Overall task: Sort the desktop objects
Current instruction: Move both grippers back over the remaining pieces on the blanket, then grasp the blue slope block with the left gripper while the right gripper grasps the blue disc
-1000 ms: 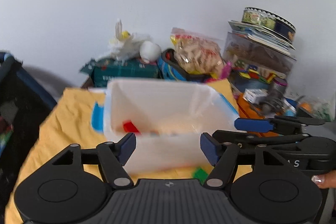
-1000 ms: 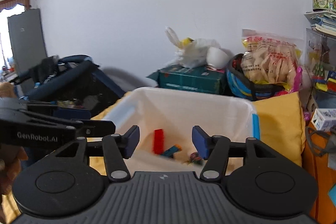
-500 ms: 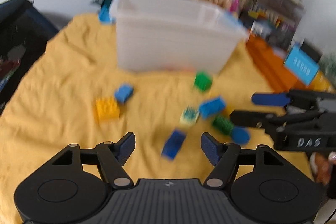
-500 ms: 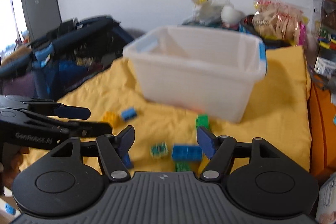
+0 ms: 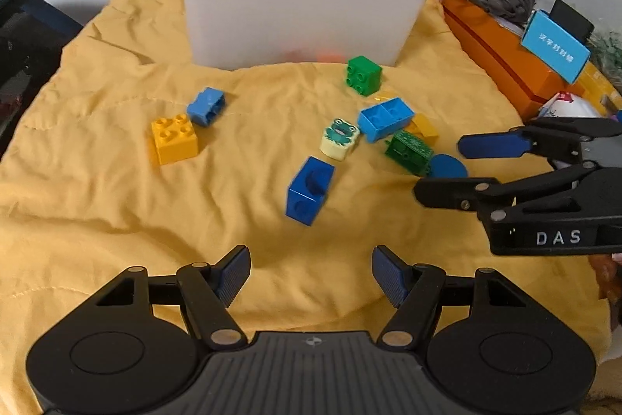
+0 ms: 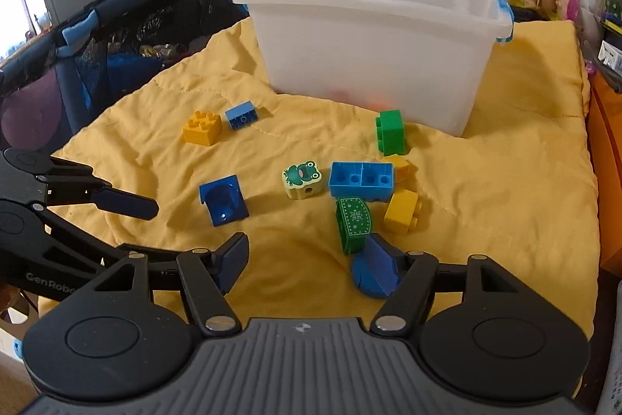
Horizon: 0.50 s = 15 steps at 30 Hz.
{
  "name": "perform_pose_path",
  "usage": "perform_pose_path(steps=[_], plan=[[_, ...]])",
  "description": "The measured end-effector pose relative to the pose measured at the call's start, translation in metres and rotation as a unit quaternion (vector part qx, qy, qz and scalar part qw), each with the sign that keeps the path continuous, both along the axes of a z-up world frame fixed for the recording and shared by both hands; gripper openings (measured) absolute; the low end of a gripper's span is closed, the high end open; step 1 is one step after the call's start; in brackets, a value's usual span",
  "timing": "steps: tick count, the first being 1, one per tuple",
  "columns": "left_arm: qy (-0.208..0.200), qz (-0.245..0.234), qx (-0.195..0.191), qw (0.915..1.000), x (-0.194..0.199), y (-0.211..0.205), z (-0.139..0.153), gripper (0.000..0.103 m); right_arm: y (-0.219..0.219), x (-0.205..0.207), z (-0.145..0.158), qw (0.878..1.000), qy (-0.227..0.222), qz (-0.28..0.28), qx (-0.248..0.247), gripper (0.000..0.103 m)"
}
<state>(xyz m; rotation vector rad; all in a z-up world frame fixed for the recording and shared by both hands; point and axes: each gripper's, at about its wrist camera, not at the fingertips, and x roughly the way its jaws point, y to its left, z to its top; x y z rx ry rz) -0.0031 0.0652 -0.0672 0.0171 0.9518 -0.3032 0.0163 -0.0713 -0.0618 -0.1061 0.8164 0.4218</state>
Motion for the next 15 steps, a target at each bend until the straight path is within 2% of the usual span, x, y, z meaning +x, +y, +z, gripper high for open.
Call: perform_pose_path(steps=[2,6,8,10,12,14,15], plan=[[-0.017,-0.008,-0.001,0.9998,-0.002,0.001,0.005,0.072,0.0,0.0,0.0,1.0,-0.006,-0.008,-0.01,0.069],[-0.049,-0.019,0.005,0.9986,0.002,-0.001,0.015,0.072,-0.001,0.003,-0.002,0.999,-0.011,-0.025,-0.045,0.054],[-0.057,-0.021,0.002,0.9982,0.009,0.0,0.019,0.072,-0.009,0.009,-0.004,0.998,-0.004,-0.049,-0.032,0.054],[-0.056,-0.024,0.0,0.9982,0.018,-0.001,0.019,0.072,-0.018,0.014,-0.005,0.998,0.005,-0.064,-0.023,0.048],[-0.054,-0.029,0.009,0.9981,0.028,-0.004,0.015,0.067,-0.02,0.018,-0.009,0.997,0.015,-0.064,-0.032,0.049],[-0.042,-0.028,0.024,0.9984,0.038,-0.006,0.008,0.053,-0.022,0.021,-0.017,0.997,0.033,-0.064,-0.036,0.049],[-0.038,-0.027,0.027,0.9986,0.041,-0.007,0.005,0.051,-0.023,0.021,-0.019,0.996,0.034,-0.07,-0.034,0.049]])
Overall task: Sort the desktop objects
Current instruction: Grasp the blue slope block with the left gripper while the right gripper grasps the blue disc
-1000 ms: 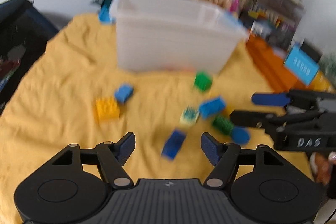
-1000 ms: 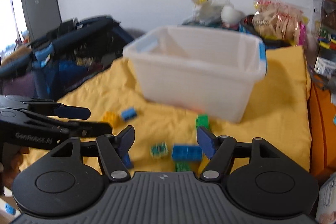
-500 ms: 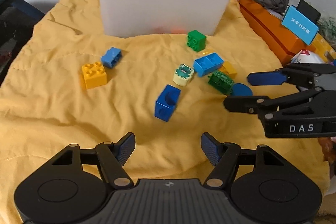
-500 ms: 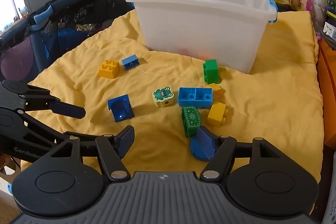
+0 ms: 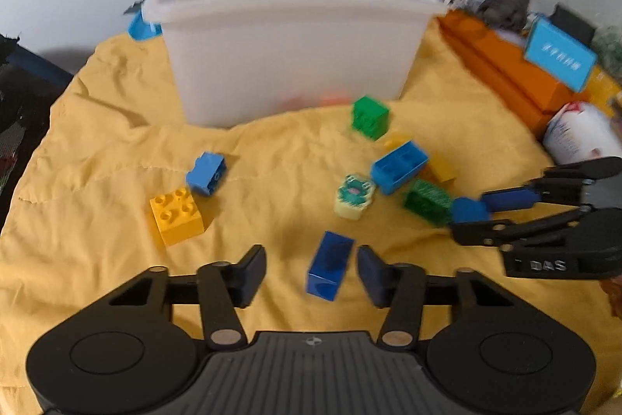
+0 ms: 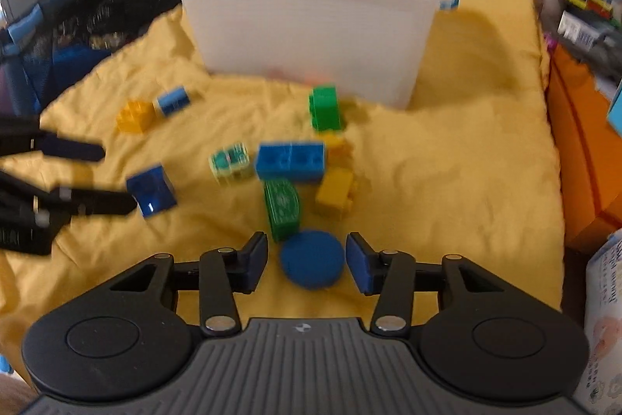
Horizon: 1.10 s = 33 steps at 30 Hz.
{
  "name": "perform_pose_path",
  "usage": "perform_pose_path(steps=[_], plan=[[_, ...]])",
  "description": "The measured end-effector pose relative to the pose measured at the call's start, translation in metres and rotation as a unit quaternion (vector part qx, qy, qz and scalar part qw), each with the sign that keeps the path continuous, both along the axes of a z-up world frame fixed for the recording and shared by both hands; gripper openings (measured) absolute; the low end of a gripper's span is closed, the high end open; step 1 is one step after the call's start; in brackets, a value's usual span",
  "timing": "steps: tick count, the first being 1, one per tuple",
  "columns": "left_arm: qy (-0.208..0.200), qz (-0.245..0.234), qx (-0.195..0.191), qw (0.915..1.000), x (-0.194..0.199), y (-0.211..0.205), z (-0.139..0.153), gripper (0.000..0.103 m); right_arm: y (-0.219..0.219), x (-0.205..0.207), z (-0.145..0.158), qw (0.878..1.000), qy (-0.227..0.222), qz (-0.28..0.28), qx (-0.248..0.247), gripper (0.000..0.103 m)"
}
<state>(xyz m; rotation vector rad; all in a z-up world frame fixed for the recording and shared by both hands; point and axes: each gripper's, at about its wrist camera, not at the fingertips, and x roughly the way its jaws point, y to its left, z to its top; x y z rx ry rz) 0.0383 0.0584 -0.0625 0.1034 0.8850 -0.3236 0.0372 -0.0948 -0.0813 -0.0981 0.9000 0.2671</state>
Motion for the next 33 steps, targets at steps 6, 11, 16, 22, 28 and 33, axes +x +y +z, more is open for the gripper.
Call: perform_pose_path(steps=[6,11,16,22,28,33], plan=[[0.029,-0.024,-0.032,0.9988,0.005,0.001,-0.009,0.021,-0.002,-0.004,-0.012,1.0,-0.002,-0.011,-0.003,0.047],[0.094,-0.01,-0.139,0.9858,-0.004,0.018,-0.011,0.021,0.0,-0.008,-0.008,1.0,-0.009,0.007,-0.008,0.042],[0.144,0.032,-0.188,0.9711,-0.017,0.033,-0.028,0.024,0.006,-0.017,-0.001,0.999,-0.015,0.034,0.001,0.042],[0.078,0.069,-0.168,0.9803,-0.029,0.049,-0.014,0.051,0.01,-0.018,-0.004,0.999,-0.013,0.039,-0.001,0.042],[0.06,0.03,-0.146,0.987,-0.031,0.026,-0.009,0.062,0.007,-0.017,-0.007,1.0,-0.008,0.03,0.003,0.043],[0.054,0.009,-0.089,0.9945,-0.028,0.007,-0.017,0.062,0.005,-0.016,-0.006,1.0,-0.012,0.023,0.002,0.044]])
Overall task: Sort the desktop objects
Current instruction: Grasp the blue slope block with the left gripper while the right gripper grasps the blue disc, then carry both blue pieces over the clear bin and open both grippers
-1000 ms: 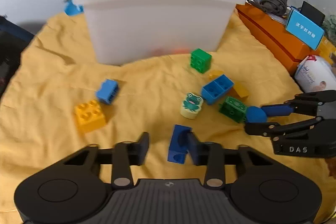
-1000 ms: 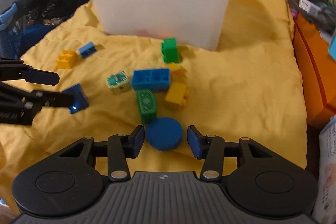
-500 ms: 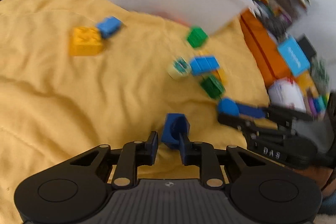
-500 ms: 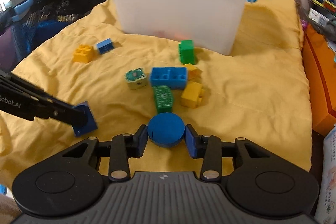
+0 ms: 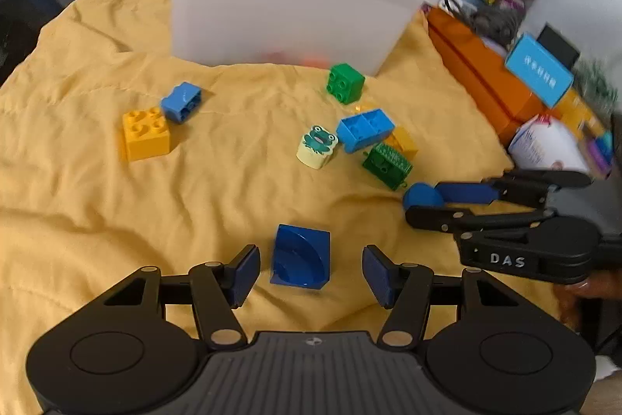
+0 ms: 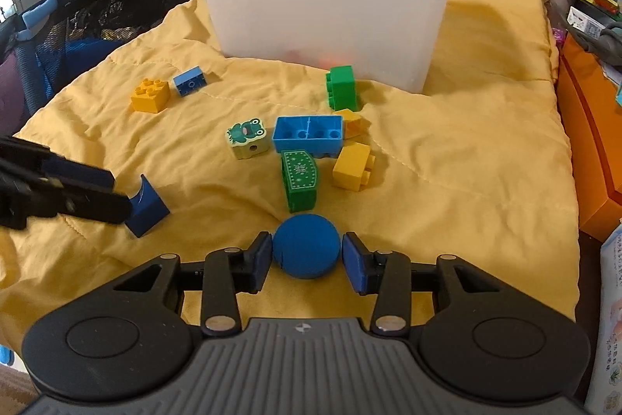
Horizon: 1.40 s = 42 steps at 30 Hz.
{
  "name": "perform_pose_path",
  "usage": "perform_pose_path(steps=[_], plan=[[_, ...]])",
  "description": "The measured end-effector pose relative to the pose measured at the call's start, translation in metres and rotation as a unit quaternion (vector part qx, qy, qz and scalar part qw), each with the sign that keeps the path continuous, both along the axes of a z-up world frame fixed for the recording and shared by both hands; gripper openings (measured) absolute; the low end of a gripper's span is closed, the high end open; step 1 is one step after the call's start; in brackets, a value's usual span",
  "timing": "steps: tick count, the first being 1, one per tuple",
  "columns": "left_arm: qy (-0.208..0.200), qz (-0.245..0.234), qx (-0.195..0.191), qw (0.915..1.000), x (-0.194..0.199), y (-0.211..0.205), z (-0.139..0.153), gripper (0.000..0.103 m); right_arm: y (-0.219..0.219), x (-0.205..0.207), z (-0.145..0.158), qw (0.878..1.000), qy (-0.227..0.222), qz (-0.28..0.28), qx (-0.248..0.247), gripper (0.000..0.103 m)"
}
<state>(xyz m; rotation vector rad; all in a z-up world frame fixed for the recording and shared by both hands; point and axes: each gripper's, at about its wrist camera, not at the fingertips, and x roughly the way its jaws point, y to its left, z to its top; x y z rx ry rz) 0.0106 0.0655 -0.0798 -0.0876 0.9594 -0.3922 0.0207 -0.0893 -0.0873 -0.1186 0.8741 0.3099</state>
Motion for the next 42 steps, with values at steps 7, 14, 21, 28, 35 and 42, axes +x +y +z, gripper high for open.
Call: perform_pose_path(steps=[7,14,21,28,35,42], plan=[[-0.024,-0.023,0.088,0.9956,-0.004,-0.014,-0.004,0.035,0.001,0.001,-0.004,1.0,0.001,0.001,0.0,0.049],[-0.033,-0.021,0.071,0.9967,-0.002,-0.007,0.016,0.035,0.007,-0.002,-0.002,0.999,-0.009,0.023,-0.026,0.042],[-0.093,0.0,0.042,0.9948,0.009,0.004,0.073,0.035,0.007,-0.003,0.028,0.999,-0.043,0.028,-0.006,0.042],[-0.17,0.014,0.041,0.9845,0.047,0.012,0.135,0.035,0.004,0.012,0.085,0.991,-0.129,0.024,0.016,0.042],[-0.223,0.009,0.045,0.9738,0.095,0.003,0.172,0.035,0.002,0.059,0.142,0.977,-0.21,0.006,0.045,0.042],[-0.226,0.012,0.063,0.9719,0.164,-0.005,0.178,0.035,0.011,0.122,0.166,0.965,-0.258,-0.017,0.047,0.042]])
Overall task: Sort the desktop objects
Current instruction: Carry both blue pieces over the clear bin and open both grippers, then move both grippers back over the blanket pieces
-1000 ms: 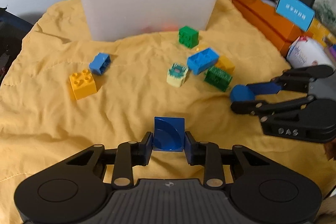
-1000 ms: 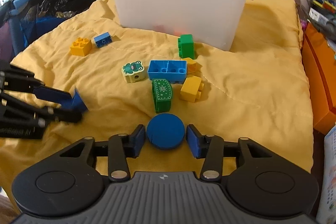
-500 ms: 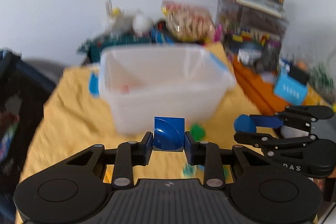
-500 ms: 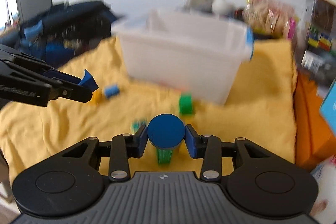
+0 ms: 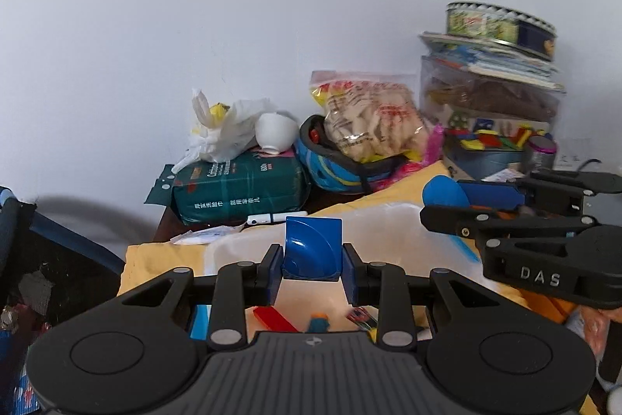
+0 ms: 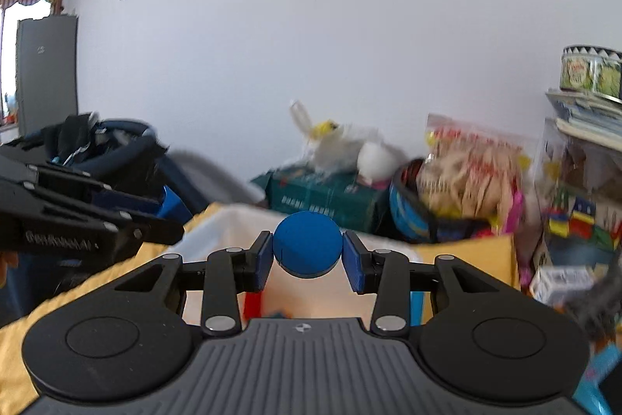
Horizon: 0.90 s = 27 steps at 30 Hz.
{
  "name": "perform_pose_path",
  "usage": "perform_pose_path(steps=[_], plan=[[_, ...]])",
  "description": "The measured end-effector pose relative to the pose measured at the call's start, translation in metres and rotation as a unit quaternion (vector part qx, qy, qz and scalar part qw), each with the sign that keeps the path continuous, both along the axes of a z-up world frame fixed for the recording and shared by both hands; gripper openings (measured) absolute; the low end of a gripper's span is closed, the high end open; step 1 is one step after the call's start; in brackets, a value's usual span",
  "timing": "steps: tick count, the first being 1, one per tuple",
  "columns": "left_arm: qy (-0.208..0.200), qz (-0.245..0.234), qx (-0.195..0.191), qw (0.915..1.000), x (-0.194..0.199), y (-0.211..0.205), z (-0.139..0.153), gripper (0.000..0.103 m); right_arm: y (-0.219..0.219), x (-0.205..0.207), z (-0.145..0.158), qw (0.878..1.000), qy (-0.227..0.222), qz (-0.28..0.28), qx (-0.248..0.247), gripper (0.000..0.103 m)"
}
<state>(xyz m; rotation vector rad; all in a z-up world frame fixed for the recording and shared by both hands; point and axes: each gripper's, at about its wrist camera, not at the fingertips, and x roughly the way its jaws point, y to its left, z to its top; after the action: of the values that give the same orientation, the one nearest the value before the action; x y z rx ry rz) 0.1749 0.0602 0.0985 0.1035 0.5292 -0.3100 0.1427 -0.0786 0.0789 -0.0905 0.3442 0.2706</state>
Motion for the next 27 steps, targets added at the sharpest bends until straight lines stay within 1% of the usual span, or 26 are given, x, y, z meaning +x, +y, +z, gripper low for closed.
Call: perform_pose_path(steps=[2,3,4,7,9,11,12,13,16,18,19,20,22,23,25,27], plan=[[0.015,0.008,0.001,0.9999,0.018,-0.001,-0.01,0.035,0.0,0.019,-0.001,1.0,0.014,-0.007,0.005,0.042],[0.029,0.01,0.0,0.9995,0.027,-0.003,-0.018,0.035,0.001,0.027,-0.004,1.0,0.023,-0.013,0.007,0.042],[0.04,0.011,-0.004,0.9991,0.031,-0.003,-0.026,0.035,0.002,0.035,-0.008,0.999,0.036,-0.022,0.006,0.042],[0.076,0.014,0.001,0.997,0.041,-0.007,-0.046,0.035,0.006,0.048,-0.027,0.998,0.058,-0.034,0.001,0.042],[0.082,0.006,0.004,0.9966,0.039,-0.01,-0.05,0.038,0.006,0.051,-0.037,0.997,0.068,-0.034,0.002,0.043],[0.07,0.005,0.006,0.9975,0.032,-0.009,-0.047,0.047,0.007,0.05,-0.043,0.996,0.08,-0.037,-0.009,0.043],[0.064,0.001,0.003,0.9979,0.027,-0.008,-0.044,0.049,0.007,0.049,-0.044,0.996,0.083,-0.035,-0.013,0.049],[0.06,-0.002,-0.002,0.9982,0.022,-0.006,-0.041,0.052,0.006,0.046,-0.045,0.996,0.082,-0.034,-0.014,0.05],[0.047,-0.002,-0.005,0.9989,0.003,0.001,-0.036,0.055,0.002,0.033,-0.042,0.997,0.07,-0.035,-0.008,0.051],[0.037,0.006,-0.006,0.9993,-0.017,0.009,-0.033,0.061,-0.002,0.025,-0.038,0.997,0.066,-0.031,0.007,0.052],[0.033,0.011,-0.007,0.9994,-0.027,0.014,-0.033,0.069,-0.005,0.019,-0.036,0.998,0.062,-0.025,0.012,0.055],[0.034,0.02,-0.003,0.9992,-0.04,0.019,-0.037,0.072,-0.008,0.011,-0.035,0.998,0.057,-0.02,0.012,0.057],[0.041,0.033,0.024,0.9983,-0.06,0.021,-0.048,0.072,-0.013,-0.007,-0.035,0.999,0.049,-0.011,0.007,0.065],[0.044,0.035,0.033,0.9979,-0.072,0.023,-0.055,0.073,-0.016,-0.018,-0.038,0.999,0.049,-0.002,0.003,0.068],[0.065,0.04,0.031,0.9966,-0.094,0.03,-0.073,0.073,-0.018,-0.033,-0.047,0.998,0.061,0.009,-0.003,0.07],[0.11,0.052,0.011,0.9925,-0.111,0.038,-0.095,0.073,-0.02,-0.048,-0.061,0.996,0.087,0.018,-0.008,0.07]])
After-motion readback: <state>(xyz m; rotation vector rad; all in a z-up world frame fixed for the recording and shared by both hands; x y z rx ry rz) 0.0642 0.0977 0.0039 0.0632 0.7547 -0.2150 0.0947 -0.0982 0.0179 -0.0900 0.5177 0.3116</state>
